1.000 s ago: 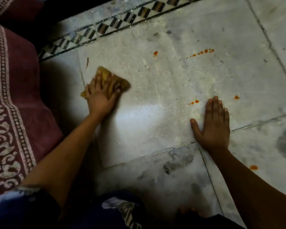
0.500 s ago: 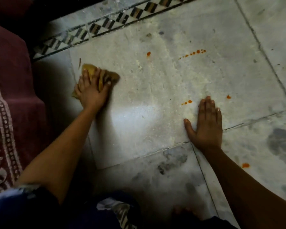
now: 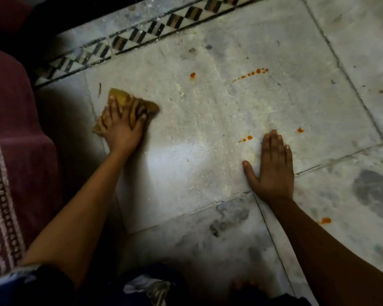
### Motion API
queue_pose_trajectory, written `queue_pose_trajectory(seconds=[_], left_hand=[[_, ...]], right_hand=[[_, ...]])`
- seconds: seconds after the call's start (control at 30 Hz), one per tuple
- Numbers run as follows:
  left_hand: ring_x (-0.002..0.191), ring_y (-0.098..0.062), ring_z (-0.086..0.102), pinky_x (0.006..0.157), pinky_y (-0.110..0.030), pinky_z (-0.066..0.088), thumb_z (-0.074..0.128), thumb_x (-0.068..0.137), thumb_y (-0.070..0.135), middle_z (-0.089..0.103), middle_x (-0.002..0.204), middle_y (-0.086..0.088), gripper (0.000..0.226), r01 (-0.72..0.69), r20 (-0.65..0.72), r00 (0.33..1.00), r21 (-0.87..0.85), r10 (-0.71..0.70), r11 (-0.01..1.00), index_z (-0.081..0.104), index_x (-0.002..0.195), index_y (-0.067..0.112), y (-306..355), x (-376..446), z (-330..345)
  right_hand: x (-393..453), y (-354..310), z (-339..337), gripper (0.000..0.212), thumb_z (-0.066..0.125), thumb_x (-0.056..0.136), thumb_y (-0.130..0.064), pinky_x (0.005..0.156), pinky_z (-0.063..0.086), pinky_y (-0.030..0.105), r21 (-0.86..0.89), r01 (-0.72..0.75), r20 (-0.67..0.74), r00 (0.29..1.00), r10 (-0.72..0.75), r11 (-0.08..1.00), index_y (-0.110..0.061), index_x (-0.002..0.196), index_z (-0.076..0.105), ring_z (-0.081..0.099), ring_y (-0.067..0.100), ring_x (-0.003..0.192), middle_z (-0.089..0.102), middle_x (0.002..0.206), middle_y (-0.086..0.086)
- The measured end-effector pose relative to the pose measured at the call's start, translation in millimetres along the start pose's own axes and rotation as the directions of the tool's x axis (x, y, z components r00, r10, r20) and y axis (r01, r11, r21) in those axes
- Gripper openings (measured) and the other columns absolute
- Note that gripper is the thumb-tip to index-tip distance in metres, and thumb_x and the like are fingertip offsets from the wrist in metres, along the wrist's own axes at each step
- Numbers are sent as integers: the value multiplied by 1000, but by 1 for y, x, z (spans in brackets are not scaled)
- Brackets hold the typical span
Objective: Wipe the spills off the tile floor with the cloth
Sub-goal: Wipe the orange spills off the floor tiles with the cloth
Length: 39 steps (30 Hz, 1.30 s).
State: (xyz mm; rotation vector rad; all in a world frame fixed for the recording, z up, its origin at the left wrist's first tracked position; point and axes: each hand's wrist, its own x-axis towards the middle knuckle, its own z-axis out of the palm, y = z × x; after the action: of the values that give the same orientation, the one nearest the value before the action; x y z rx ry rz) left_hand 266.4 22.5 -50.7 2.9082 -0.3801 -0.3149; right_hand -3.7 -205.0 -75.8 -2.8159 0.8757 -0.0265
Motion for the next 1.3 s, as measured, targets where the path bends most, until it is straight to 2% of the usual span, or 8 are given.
queue_pose_trajectory(seconds=[0.27,0.43,0.73,0.83,0.97,1.03,1.17,1.3], left_hand=[[145,-27,1,114,-48,-5,32,94,55,6,158,-8,55,-212,87,974,42,208,976,21,146,37,94,46,9],[145,-25,7,113,-42,-4,20,87,65,13,157,-5,64,-619,135,782,47,609,784,22,145,38,81,-6,19],[145,-27,0,113,-49,-5,34,93,55,7,158,-9,67,-436,166,890,48,424,898,9,149,27,124,76,12],[145,-27,3,113,-47,-3,23,85,65,11,157,-9,72,-666,205,742,113,639,737,21,147,30,132,45,23],[141,-25,16,112,-42,6,24,90,64,22,153,-6,61,-914,236,407,96,883,395,32,142,33,63,15,17],[140,-31,20,111,-41,8,19,87,70,24,153,-10,68,-876,244,482,123,841,466,30,143,32,47,37,6],[145,-29,2,113,-47,-3,27,84,71,3,158,-5,68,-564,187,821,109,540,819,17,145,42,101,77,1],[145,-28,0,112,-49,-7,25,85,68,3,158,-7,66,-566,163,823,150,544,811,17,145,41,154,46,25]], right_hand=[[0,-1,-1,80,30,88,-54,115,8,39,1,-6,25,1000,6,1000,0,146,20,19,30,142,18,154,19],[1,1,-1,80,32,88,-54,116,9,39,20,0,11,1000,0,1000,-1,147,20,18,29,142,17,154,18],[0,0,1,80,32,88,-54,117,8,39,20,-10,18,1000,10,1000,-2,147,19,16,28,143,17,155,17],[0,1,-1,79,33,88,-54,117,10,39,39,-12,9,1000,12,999,-2,147,20,16,28,143,18,155,17],[0,1,1,80,35,88,-53,116,12,40,54,-6,-10,1000,6,999,-2,147,21,17,27,143,19,154,17],[0,1,1,80,35,88,-53,117,11,40,49,-7,-9,1000,7,999,-2,147,21,16,27,143,18,154,17],[-1,1,0,80,32,88,-54,117,10,40,47,-15,9,1000,14,999,-2,147,20,15,28,143,17,155,16],[-1,0,-1,80,32,87,-55,117,10,39,47,-22,11,1000,22,999,-2,147,20,16,28,143,17,155,16]])
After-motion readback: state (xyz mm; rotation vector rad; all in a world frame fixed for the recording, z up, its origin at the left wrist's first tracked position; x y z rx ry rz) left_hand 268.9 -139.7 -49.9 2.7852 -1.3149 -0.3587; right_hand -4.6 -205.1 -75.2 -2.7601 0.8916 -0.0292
